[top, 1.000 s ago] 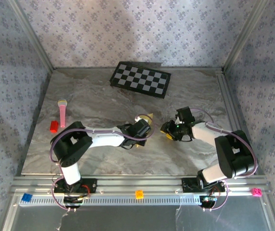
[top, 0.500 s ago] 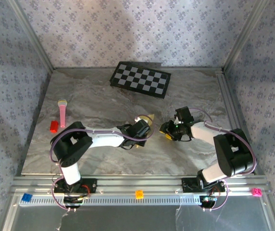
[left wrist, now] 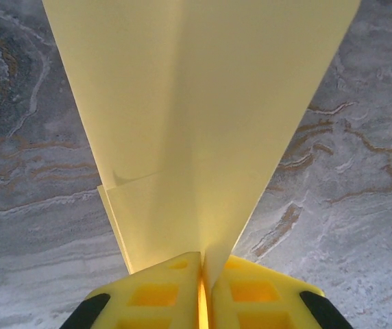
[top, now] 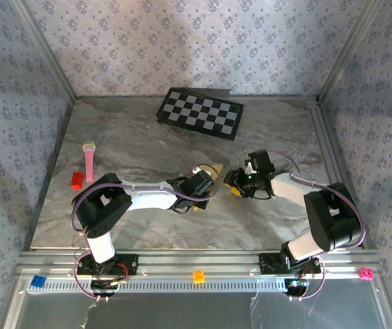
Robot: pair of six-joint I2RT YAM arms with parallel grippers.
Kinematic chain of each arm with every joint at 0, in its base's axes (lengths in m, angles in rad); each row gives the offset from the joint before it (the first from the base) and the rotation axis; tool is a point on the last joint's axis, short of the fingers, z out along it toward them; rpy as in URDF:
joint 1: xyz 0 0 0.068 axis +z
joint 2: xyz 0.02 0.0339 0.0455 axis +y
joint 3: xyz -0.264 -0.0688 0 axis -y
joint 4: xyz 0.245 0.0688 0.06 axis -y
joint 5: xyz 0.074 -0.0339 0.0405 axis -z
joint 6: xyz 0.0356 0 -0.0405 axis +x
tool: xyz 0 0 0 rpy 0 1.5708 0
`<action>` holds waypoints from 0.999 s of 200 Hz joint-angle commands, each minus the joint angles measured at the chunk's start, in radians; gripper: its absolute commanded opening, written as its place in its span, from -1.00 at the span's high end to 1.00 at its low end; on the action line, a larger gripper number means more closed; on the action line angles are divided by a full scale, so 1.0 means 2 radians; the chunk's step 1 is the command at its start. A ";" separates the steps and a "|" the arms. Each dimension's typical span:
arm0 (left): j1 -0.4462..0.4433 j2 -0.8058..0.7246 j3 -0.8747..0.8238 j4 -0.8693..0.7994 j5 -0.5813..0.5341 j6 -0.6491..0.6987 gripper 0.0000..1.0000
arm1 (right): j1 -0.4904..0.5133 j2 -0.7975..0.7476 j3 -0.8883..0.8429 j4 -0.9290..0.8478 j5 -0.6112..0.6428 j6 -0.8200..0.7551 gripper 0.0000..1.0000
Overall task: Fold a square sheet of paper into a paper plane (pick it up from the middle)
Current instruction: Fold the wing for the fifth time at the center of the table.
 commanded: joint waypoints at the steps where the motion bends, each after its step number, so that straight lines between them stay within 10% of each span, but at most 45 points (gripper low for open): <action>1: 0.002 -0.010 -0.003 0.000 0.004 0.010 0.74 | 0.005 0.010 0.030 0.008 -0.011 0.015 0.00; 90: 0.001 -0.010 0.000 -0.009 -0.007 0.027 0.72 | 0.037 0.093 0.116 -0.040 0.005 0.033 0.02; 200: -0.022 -0.012 0.013 -0.018 -0.030 0.074 0.66 | 0.032 0.090 0.102 -0.033 -0.004 0.026 0.88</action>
